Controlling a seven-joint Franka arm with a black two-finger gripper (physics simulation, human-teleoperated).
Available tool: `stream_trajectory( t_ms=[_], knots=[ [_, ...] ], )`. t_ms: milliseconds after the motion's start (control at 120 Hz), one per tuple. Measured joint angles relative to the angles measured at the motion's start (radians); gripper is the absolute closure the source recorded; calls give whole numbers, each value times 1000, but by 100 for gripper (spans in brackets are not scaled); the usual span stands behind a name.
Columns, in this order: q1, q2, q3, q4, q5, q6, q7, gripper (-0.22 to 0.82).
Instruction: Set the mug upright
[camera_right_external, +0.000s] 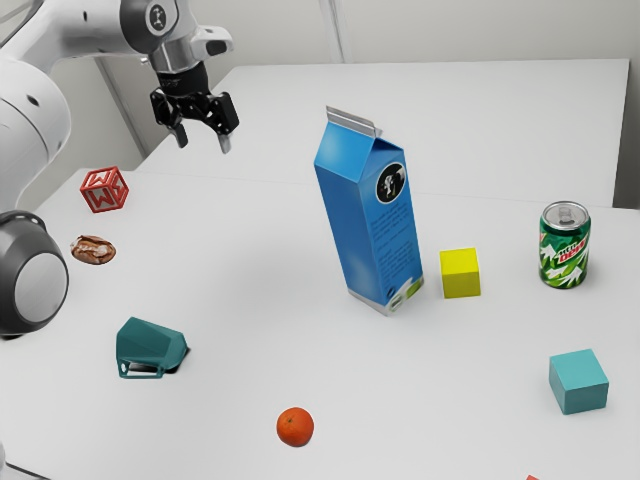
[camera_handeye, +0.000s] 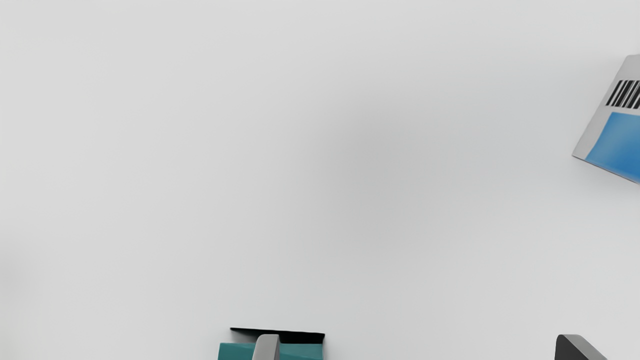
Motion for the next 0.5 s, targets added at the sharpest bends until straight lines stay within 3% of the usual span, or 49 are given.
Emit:
stream_trajectory(
  t_ms=[325,500],
  knots=[
    [17,-32,2,-36,-22,-17,15,0],
    [22,-229,5,-378,-59,47,20,0]
  ],
)
